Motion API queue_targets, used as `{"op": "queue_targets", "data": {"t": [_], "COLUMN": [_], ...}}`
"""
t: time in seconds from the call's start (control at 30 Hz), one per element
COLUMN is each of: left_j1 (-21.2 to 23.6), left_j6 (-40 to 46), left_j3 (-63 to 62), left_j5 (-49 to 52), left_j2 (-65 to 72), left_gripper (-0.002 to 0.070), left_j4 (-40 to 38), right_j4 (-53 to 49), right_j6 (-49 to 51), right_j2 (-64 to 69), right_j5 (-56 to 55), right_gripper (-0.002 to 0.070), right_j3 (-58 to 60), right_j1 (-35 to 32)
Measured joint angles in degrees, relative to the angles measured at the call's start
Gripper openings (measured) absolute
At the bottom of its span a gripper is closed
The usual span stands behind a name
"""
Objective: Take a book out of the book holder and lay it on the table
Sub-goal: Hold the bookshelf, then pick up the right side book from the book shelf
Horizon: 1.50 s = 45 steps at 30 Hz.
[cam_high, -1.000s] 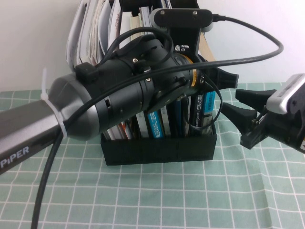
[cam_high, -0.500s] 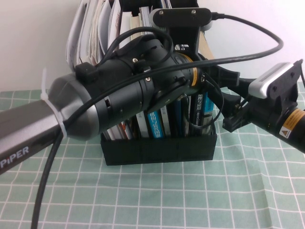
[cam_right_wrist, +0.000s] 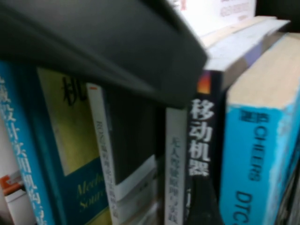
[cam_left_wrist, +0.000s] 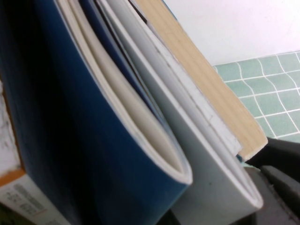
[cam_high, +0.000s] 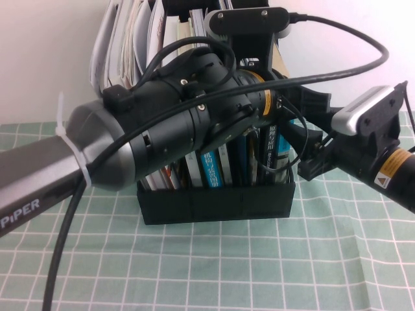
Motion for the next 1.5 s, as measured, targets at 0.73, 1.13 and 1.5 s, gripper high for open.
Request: {"op": "queue_targets", "data": {"t": [0.73, 1.13, 1.5], "left_j1": [0.00, 0.00, 0.00], "left_j6": [-0.45, -0.49, -0.49], "left_j3": [0.00, 0.00, 0.00], "left_j5": [0.00, 0.49, 3.05], "left_j2": [0.00, 0.00, 0.00], "left_gripper": [-0.0003, -0.0003, -0.0003], "left_j4": [-0.52, -0.81, -1.29], "right_j4": [12.23, 10.58, 11.52], "right_j6": [-10.39, -8.61, -8.83], "right_j2": [0.42, 9.04, 12.70], "right_j5": [3.66, -6.08, -9.07], "right_gripper": [0.0368, 0.0285, 0.0244], "right_j3": [-2.07, -2.50, -2.99], "right_j1": [2.69, 2.69, 3.03]}}
